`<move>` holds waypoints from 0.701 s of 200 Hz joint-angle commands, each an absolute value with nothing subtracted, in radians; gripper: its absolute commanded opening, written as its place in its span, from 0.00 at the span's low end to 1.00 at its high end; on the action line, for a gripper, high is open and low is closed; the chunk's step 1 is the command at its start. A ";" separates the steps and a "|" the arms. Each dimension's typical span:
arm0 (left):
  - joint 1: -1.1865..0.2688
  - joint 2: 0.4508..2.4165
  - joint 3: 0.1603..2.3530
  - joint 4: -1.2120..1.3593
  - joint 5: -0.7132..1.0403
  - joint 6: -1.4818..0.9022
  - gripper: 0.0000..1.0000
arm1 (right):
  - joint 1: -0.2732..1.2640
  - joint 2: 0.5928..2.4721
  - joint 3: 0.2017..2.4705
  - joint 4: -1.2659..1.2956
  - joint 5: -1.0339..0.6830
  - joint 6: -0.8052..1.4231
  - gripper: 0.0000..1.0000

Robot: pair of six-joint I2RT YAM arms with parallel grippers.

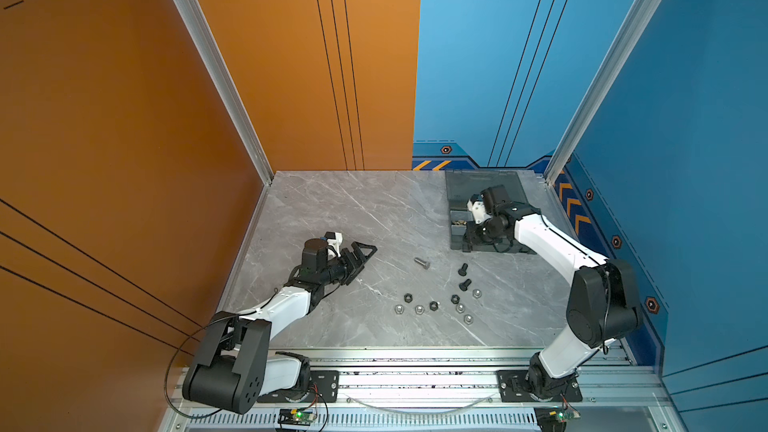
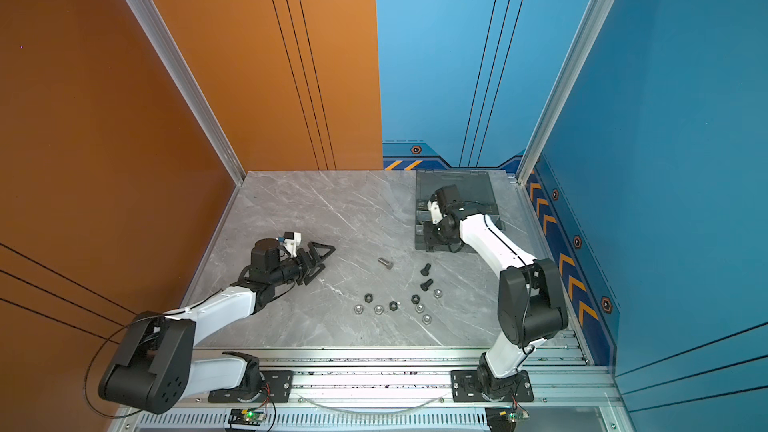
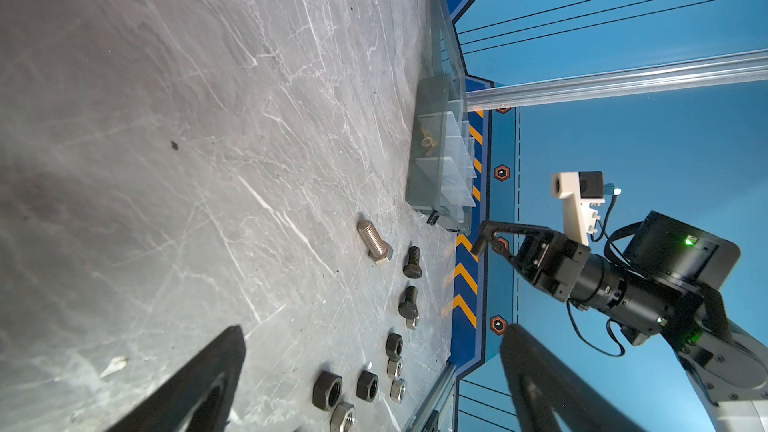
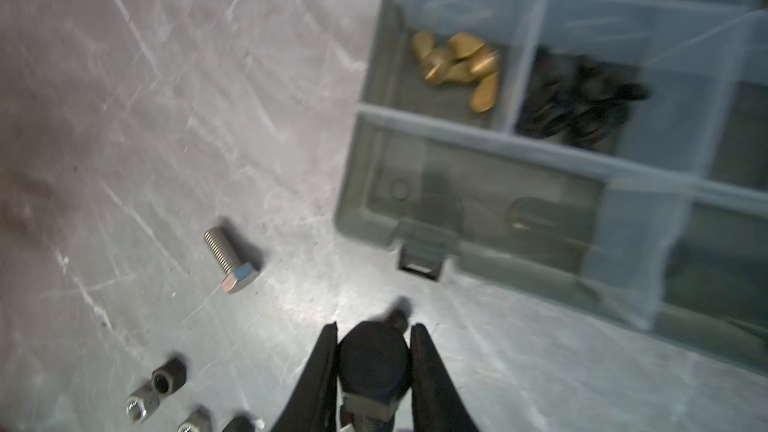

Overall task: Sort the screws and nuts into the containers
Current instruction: 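Carry the black bolt over the organizer compartment beside the wing nuts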

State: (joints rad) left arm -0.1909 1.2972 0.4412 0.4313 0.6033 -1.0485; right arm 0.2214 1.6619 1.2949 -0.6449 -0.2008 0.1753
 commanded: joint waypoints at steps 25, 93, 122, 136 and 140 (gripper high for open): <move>-0.183 1.271 0.438 0.447 0.608 -1.048 0.98 | 0.053 1.740 1.451 -0.642 -0.101 0.174 0.00; -0.181 1.264 0.433 0.447 0.608 -1.051 0.98 | -0.028 1.917 1.586 -0.611 -0.016 0.190 0.00; -0.179 1.261 0.433 0.446 0.609 -1.052 0.98 | -0.040 1.968 1.617 -0.608 -0.009 0.189 0.00; -0.176 1.260 0.433 0.446 0.609 -1.052 0.98 | -0.043 1.989 1.637 -0.617 -0.002 0.184 0.00; -0.176 1.260 0.433 0.447 0.609 -1.051 0.98 | -0.043 1.995 1.644 -0.618 -0.003 0.182 0.00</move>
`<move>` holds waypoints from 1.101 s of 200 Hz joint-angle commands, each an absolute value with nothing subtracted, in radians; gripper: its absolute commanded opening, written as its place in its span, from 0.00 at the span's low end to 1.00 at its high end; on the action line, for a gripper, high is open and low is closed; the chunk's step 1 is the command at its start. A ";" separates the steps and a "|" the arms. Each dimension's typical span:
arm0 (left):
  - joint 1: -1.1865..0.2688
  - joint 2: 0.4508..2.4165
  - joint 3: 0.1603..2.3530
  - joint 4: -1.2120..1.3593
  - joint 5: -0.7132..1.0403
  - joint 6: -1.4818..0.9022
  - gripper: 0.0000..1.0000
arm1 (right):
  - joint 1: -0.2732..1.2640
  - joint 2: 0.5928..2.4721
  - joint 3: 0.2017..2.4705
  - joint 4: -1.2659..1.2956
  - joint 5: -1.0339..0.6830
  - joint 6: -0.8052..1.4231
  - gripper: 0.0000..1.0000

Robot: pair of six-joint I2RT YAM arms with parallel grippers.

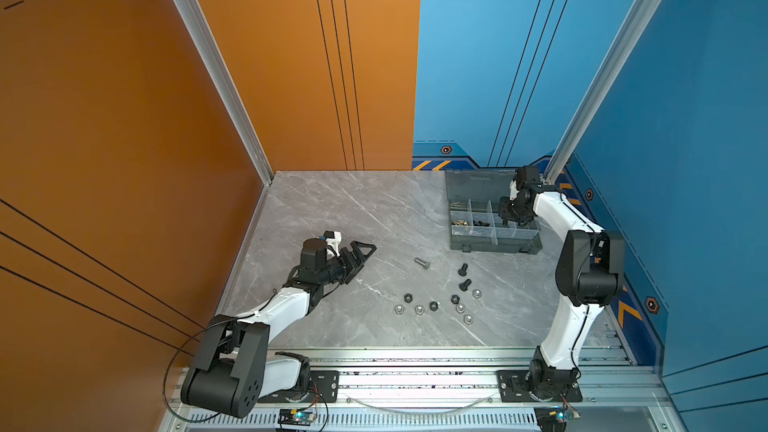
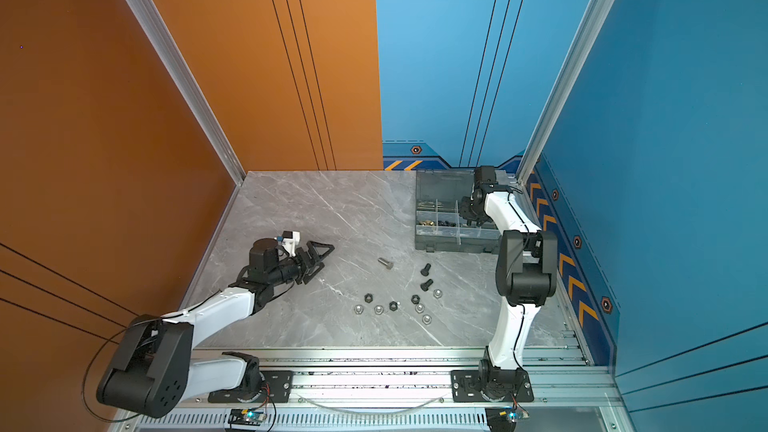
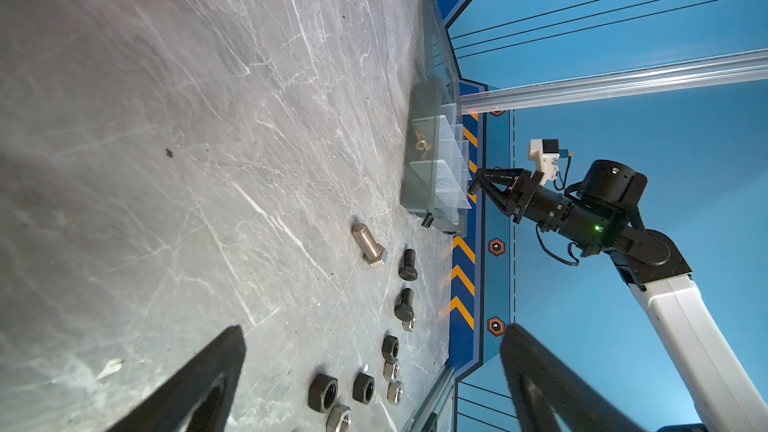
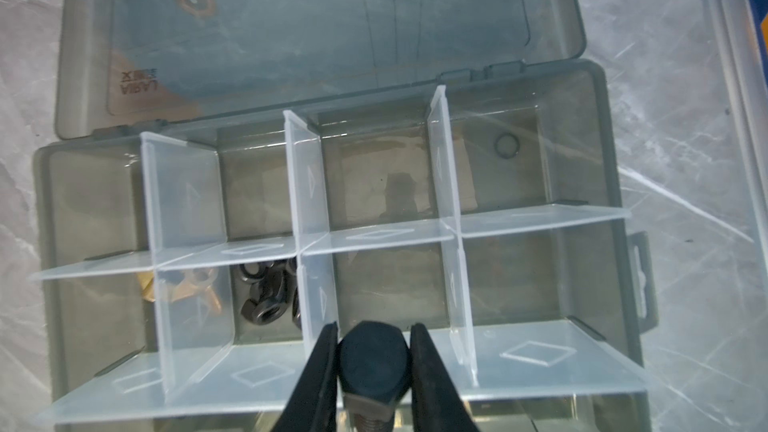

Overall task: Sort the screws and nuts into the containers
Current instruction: 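Carry the black bolt over the organizer compartment beside the wing nuts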

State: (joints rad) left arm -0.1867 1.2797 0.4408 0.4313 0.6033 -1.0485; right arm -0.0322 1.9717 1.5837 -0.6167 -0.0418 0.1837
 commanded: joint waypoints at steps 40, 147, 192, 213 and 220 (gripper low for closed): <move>-0.176 1.257 0.432 0.446 0.607 -1.054 0.98 | -0.044 2.039 1.678 -0.631 -0.007 0.177 0.00; -0.176 1.245 0.438 0.430 0.608 -1.052 0.98 | -0.045 2.103 1.697 -0.649 -0.001 0.171 0.05; -0.176 1.230 0.427 0.430 0.603 -1.053 0.98 | -0.044 2.100 1.703 -0.656 0.007 0.171 0.15; -0.176 1.221 0.425 0.420 0.597 -1.050 0.98 | -0.044 2.093 1.707 -0.659 0.006 0.171 0.19; -0.175 1.219 0.425 0.419 0.597 -1.049 0.98 | -0.044 2.091 1.707 -0.661 0.007 0.172 0.21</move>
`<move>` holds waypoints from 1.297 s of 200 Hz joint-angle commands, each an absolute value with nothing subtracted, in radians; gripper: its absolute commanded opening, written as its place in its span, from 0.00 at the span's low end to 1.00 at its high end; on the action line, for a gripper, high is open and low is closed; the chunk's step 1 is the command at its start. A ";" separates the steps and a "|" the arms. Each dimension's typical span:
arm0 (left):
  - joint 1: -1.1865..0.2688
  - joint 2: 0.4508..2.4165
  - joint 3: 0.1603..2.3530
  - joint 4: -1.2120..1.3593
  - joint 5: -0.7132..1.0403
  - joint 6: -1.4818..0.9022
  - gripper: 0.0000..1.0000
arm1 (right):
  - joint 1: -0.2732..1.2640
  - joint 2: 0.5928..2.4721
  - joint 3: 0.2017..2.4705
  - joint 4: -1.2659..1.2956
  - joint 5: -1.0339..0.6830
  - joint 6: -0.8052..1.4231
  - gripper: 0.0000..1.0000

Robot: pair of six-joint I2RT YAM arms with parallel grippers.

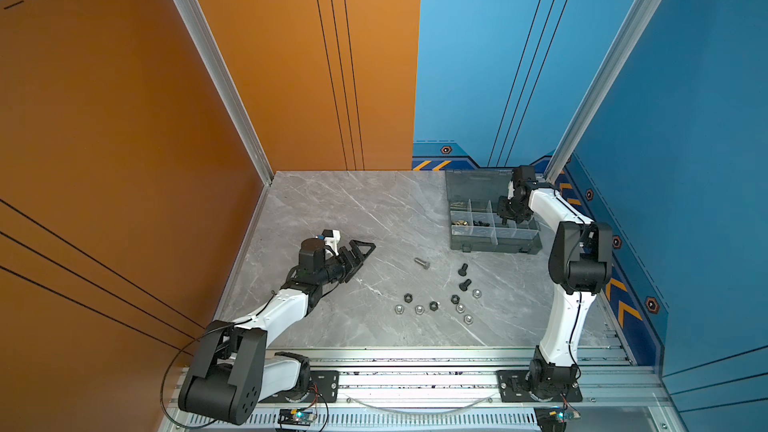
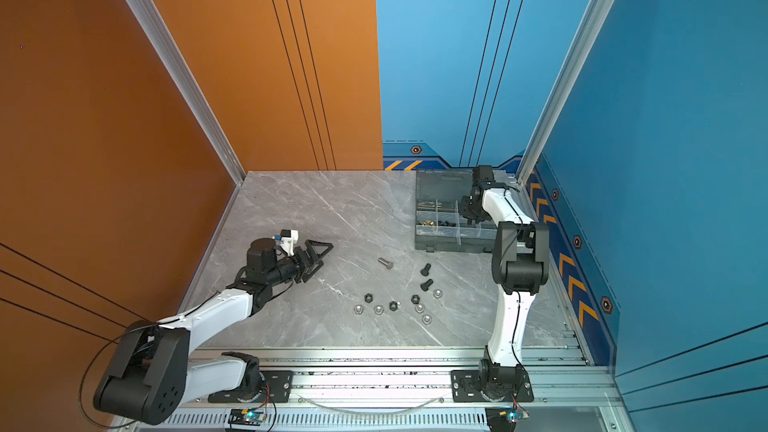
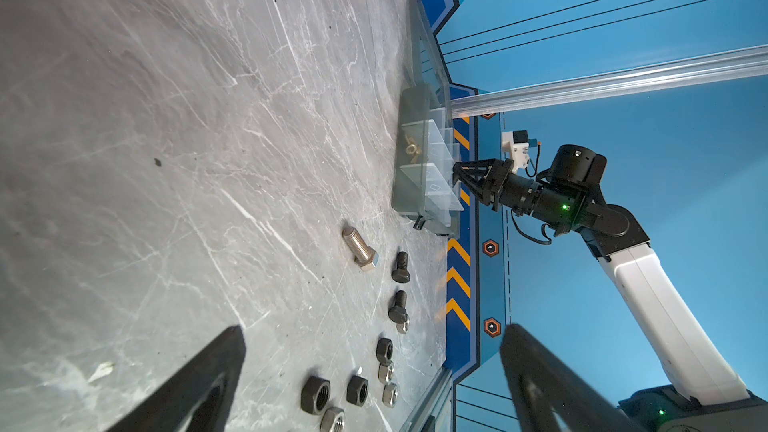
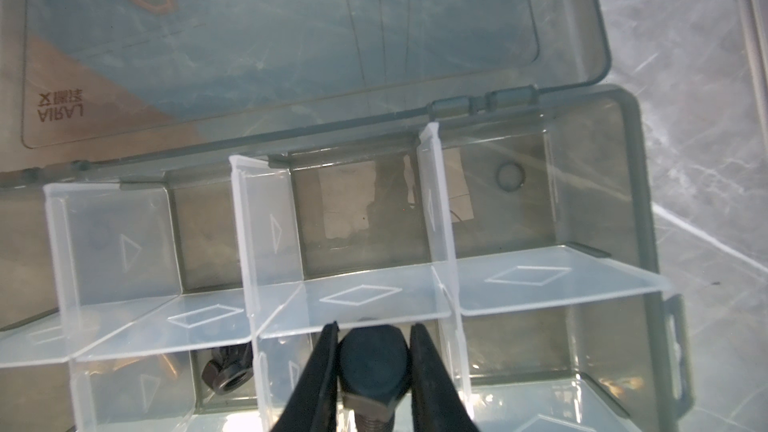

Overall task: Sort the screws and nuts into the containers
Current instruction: 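Carry the black bolt over the organizer compartment beside the wing nuts, then lower the bolt into the compartment and open the right gripper, then move the right gripper back to the black bolts on the table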

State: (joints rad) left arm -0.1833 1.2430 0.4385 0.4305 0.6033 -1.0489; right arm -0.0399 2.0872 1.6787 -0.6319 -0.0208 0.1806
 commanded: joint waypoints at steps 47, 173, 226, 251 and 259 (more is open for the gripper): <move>-0.174 1.222 0.422 0.419 0.601 -1.047 0.98 | -0.044 2.080 1.712 -0.668 0.008 0.164 0.28; -0.170 1.219 0.422 0.419 0.601 -1.042 0.98 | 0.028 1.793 1.503 -0.697 -0.156 0.165 0.51; -0.168 1.229 0.419 0.419 0.610 -1.037 0.98 | 0.151 1.623 1.288 -0.691 -0.200 0.246 0.52; -0.169 1.235 0.422 0.419 0.612 -1.034 0.98 | 0.236 1.571 1.217 -0.685 -0.145 0.310 0.55; -0.168 1.237 0.423 0.420 0.614 -1.034 0.98 | 0.264 1.556 1.200 -0.684 -0.115 0.345 0.56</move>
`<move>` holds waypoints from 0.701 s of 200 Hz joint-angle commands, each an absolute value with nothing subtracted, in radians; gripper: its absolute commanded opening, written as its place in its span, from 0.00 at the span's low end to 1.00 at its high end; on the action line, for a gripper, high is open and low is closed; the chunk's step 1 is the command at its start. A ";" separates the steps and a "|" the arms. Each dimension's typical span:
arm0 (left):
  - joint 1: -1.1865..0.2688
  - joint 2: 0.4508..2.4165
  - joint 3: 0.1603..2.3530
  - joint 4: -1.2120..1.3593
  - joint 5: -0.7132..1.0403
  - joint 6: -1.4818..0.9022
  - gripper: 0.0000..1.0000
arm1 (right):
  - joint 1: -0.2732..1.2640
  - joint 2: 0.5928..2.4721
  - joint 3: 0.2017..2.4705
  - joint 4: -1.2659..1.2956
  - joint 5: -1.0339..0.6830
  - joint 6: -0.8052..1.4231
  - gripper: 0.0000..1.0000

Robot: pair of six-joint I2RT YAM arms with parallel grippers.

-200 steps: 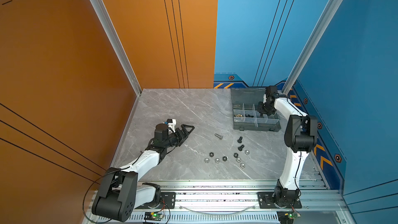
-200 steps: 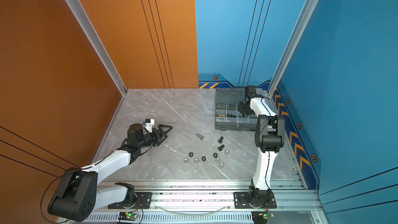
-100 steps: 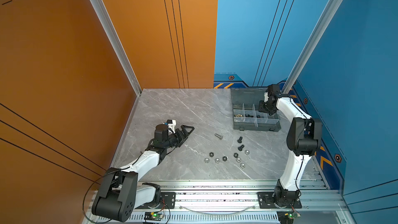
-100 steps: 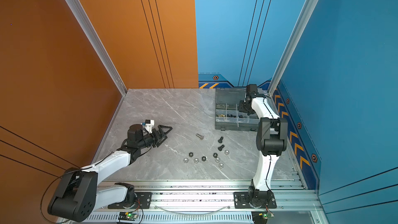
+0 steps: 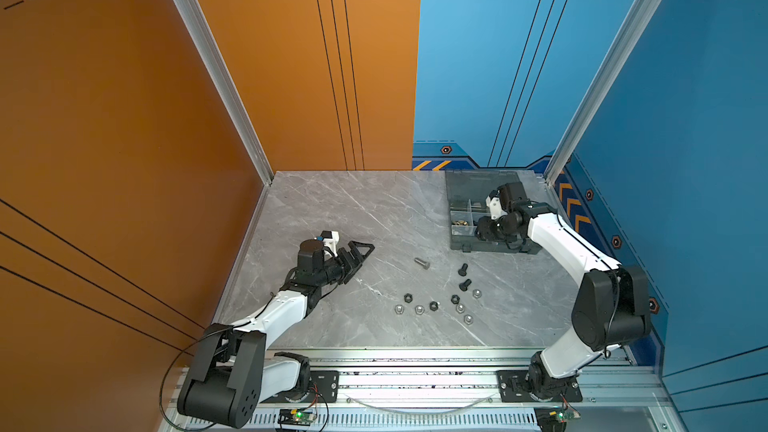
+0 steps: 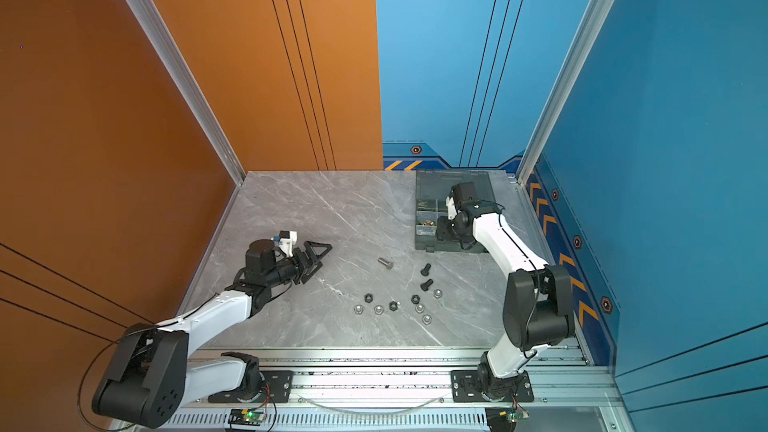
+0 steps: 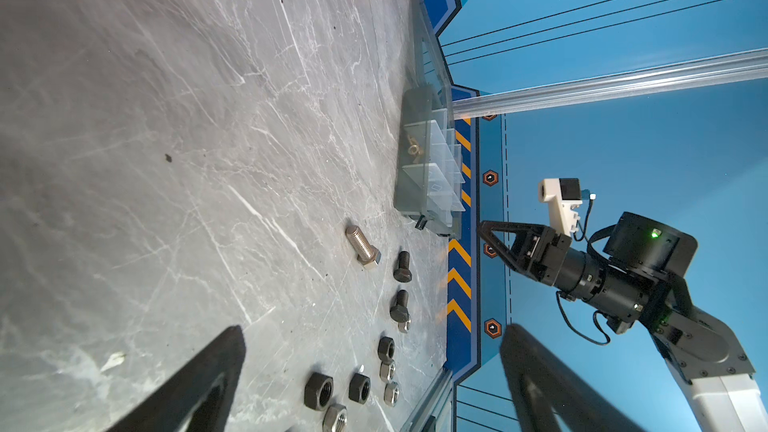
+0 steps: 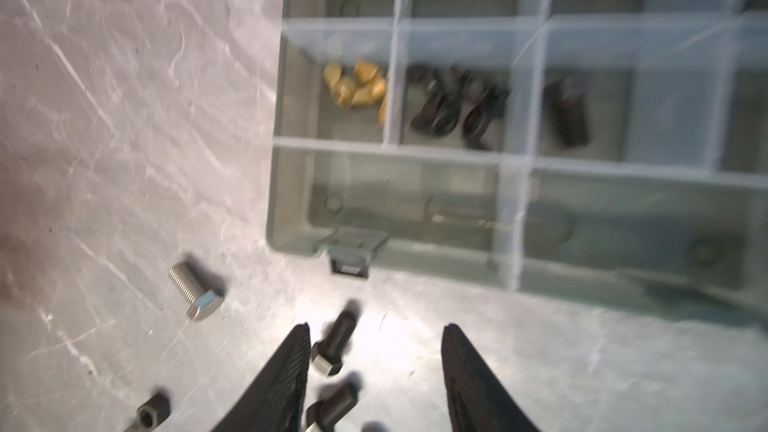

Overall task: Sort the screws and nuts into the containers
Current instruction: 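Move the right gripper back to the black bolts on the table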

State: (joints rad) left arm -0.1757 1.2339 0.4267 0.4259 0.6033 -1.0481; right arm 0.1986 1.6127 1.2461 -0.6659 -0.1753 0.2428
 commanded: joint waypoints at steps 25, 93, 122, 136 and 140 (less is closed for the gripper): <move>-0.167 1.242 0.424 0.421 0.614 -1.034 0.98 | 0.341 1.518 1.129 -0.652 -0.017 0.479 0.60; -0.163 1.275 0.437 0.435 0.631 -1.028 0.98 | 0.449 1.566 1.036 -0.590 0.055 0.748 0.63; -0.162 1.294 0.436 0.451 0.639 -1.030 0.98 | 0.459 1.623 1.032 -0.564 0.044 0.794 0.63; -0.162 1.295 0.436 0.456 0.642 -1.030 0.98 | 0.461 1.646 1.033 -0.548 0.032 0.805 0.63; -0.163 1.295 0.436 0.456 0.642 -1.031 0.98 | 0.461 1.652 1.035 -0.545 0.028 0.805 0.63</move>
State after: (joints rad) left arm -0.1722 1.2877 0.4267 0.4316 0.6132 -1.0447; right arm 0.4557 1.6184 1.0489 -0.5827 0.0238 0.7395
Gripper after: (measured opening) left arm 0.976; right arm 0.631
